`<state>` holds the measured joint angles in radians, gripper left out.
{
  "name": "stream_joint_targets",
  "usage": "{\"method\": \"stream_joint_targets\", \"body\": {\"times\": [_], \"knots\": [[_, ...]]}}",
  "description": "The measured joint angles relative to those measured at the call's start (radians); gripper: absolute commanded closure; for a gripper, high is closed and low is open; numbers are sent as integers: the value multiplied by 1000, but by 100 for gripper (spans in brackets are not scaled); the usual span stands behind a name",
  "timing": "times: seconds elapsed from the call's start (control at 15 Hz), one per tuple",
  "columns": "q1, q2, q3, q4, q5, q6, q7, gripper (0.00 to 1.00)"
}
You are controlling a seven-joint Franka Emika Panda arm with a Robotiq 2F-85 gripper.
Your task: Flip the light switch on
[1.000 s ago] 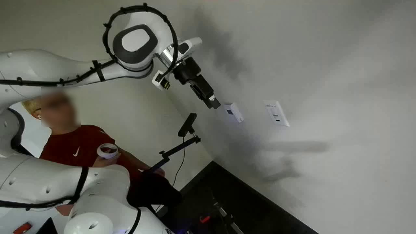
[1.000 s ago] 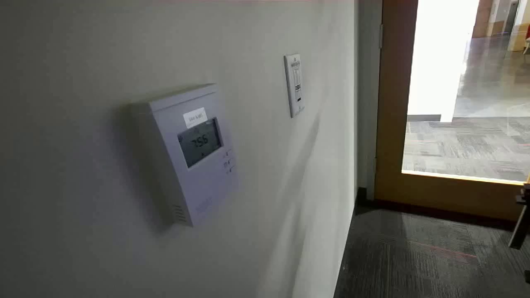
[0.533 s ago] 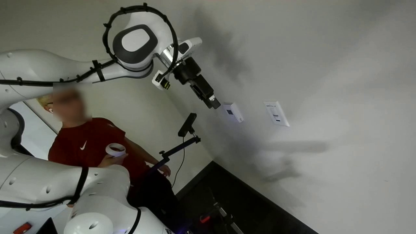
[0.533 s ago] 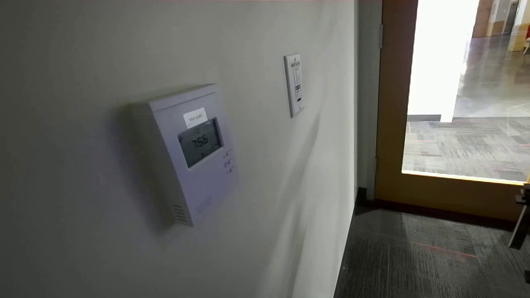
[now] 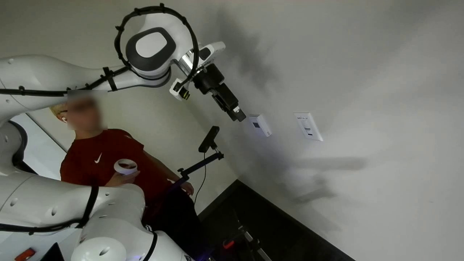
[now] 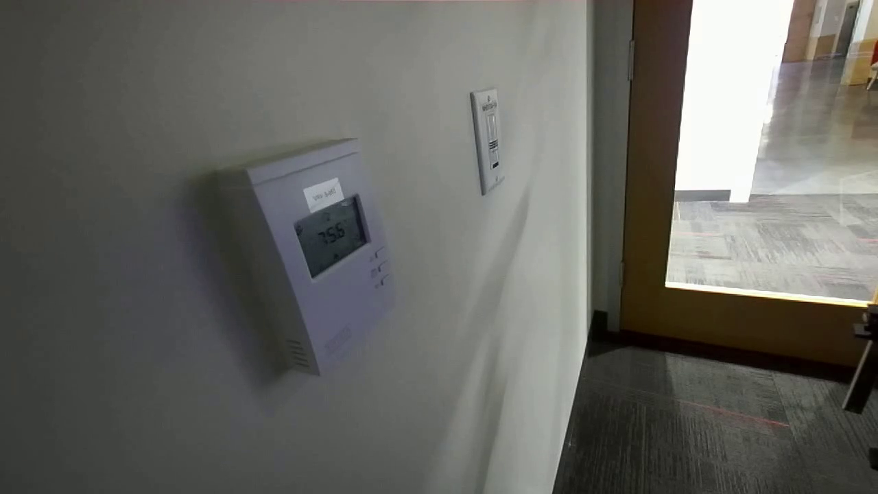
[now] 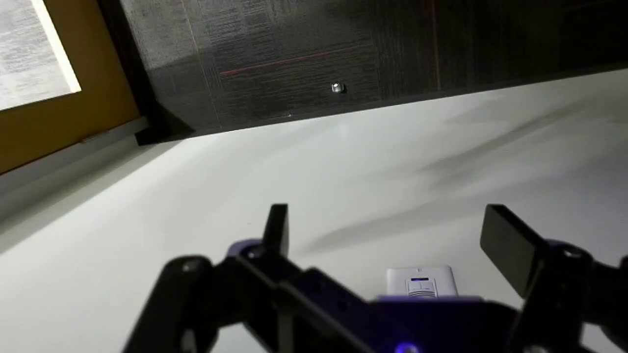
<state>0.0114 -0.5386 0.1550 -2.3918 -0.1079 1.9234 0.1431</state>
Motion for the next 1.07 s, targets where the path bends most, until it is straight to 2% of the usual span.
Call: {"method": "stream_joint_targets", "body": {"times": [0.13, 0.2, 0.33, 0.53, 0.87, 0.93, 1.07], "knots": [[1, 0, 0, 0, 0, 0, 0, 0], [1, 0, -1, 0, 0, 0, 0, 25], [2, 0, -1, 0, 0, 8, 0, 34], [7, 1, -2, -4, 5, 49, 0, 59], [28, 20, 17, -48, 16, 218, 66, 96], [28, 30, 31, -61, 15, 260, 97, 100], [26, 62, 61, -81, 7, 335, 162, 100]]}}
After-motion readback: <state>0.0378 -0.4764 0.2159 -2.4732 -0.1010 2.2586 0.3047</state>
